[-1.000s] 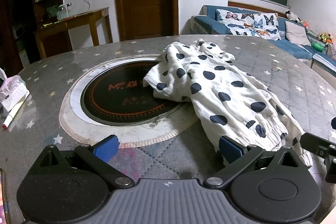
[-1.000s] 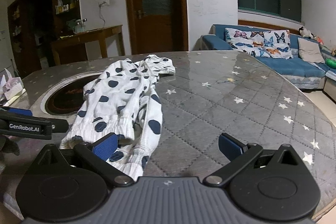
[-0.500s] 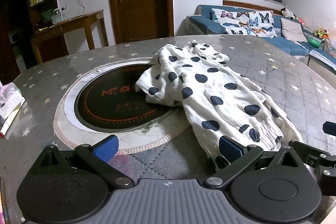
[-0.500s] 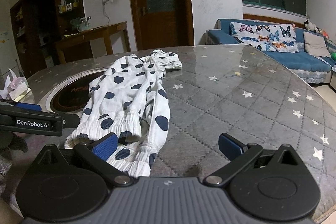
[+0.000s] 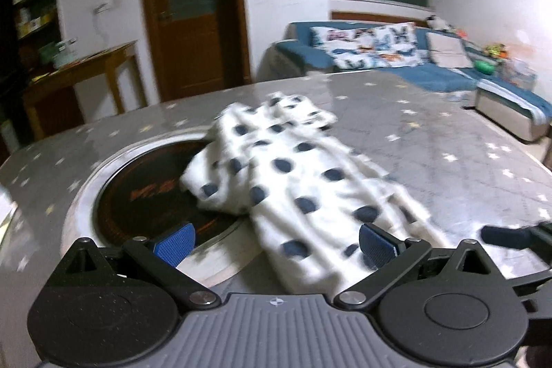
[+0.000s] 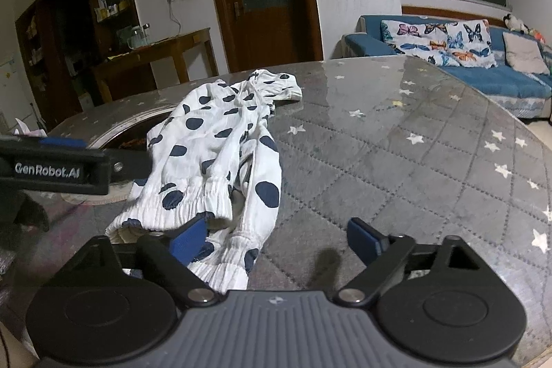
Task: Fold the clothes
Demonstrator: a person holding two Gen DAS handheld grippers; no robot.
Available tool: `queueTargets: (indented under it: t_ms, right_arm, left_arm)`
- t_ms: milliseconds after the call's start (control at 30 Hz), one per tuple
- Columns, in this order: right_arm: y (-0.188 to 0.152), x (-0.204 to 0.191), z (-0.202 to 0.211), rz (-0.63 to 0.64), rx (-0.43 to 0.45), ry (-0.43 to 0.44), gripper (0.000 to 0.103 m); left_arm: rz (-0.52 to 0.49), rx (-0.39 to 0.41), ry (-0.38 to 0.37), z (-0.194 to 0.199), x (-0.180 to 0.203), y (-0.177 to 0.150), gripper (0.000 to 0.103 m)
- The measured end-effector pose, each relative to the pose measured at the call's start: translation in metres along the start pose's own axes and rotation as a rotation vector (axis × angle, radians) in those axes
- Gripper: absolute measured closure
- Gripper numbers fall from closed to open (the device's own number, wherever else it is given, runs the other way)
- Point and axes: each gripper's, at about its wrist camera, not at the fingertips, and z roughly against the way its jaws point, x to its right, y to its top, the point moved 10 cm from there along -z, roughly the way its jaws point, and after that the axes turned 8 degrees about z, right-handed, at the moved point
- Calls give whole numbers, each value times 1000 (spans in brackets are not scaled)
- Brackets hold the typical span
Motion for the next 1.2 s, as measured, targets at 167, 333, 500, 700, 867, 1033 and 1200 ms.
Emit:
queueTargets:
  t_ms: [167, 333, 500, 700, 867, 1033, 1200]
  right_arm:
    - [-3, 1, -3, -19, -6, 23, 24]
    - [-6, 3, -4, -39, -8, 47, 32]
    - [-6, 3, -5, -36, -1, 54, 39]
    - [-4, 2, -6, -40, 4, 77, 54]
    - [-1, -1, -7, -31, 0, 84, 63]
    - [-1, -3, -8, -24, -5, 82, 74]
    - [0, -6, -7, -29, 1, 94, 88]
  left_arm:
    - [-40, -38, -88, -14, 29, 6, 15]
    - [-58, -107, -169, -32, 55, 0, 25]
    - [-80, -154, -175, -50, 63, -7, 46]
    - [-28, -177, -206, -55, 46, -10, 85]
    - [38, -153, -225, -40, 27, -1, 96]
    - [106, -99, -206, -17, -1, 10, 98]
    - [177, -41, -144, 10, -41, 16, 99]
